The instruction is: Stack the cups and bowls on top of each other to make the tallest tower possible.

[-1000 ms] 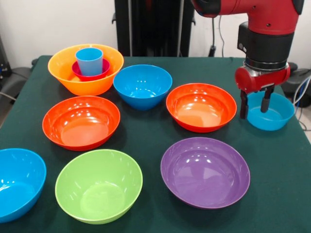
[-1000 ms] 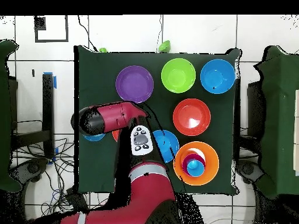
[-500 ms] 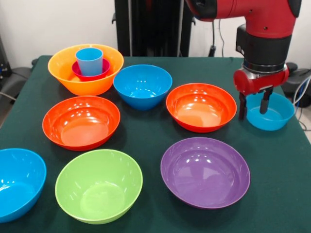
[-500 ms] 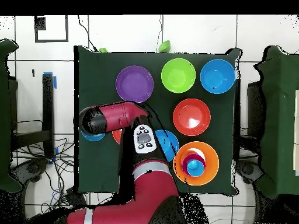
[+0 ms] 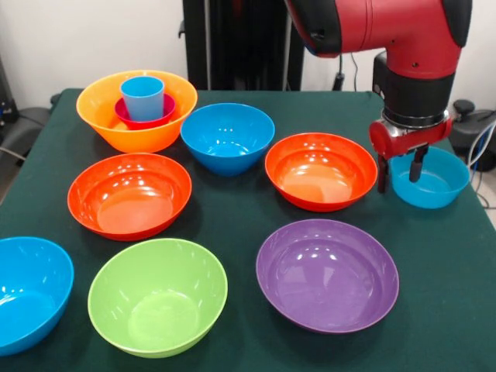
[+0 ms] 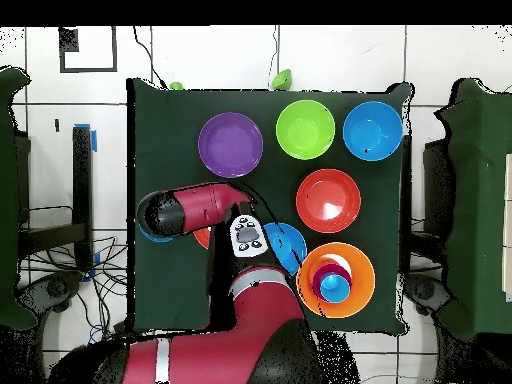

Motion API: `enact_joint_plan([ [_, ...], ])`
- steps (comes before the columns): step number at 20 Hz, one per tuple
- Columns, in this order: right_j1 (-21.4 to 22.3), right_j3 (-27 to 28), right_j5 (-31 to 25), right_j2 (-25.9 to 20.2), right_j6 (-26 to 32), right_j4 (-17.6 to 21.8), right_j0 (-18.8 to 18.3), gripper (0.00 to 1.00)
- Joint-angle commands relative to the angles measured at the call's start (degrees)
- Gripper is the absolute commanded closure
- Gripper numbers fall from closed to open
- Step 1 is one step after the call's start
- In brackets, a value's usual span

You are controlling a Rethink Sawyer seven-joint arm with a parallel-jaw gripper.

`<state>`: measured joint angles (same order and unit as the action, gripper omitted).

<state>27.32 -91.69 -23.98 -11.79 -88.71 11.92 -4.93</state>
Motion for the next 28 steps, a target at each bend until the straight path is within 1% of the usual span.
enact_joint_plan([
  [1, -4.3, -2.1, 0.8, -5.0, -3.3, 1.4, 0.0, 0.00],
  [5, -5.3, -2.6, 1.8, -5.4, -3.6, 1.4, -0.2, 0.00],
  [9, -3.8, -4.8, 0.8, -6.4, -4.1, 0.5, -0.3, 0.00],
  [14, -2.9, -5.2, -0.4, -6.9, -4.2, -0.1, -0.1, 0.00],
  [18, -4.4, -4.0, 1.6, -6.4, -4.2, 0.9, 0.3, 0.00],
  [20, -4.4, -3.5, 5.1, -6.3, -4.2, 2.2, 0.5, 0.00],
  [21, -4.3, -2.7, 4.6, -5.0, -4.2, 2.9, 1.7, 0.00],
  [22, -4.3, -2.4, 5.2, -4.5, -4.4, 3.0, 2.0, 1.00],
  [25, -4.1, -1.7, 5.0, -2.7, -4.9, 3.6, 3.5, 1.00],
  [28, -4.3, -1.3, 5.2, -2.0, -4.5, 3.7, 3.9, 1.00],
])
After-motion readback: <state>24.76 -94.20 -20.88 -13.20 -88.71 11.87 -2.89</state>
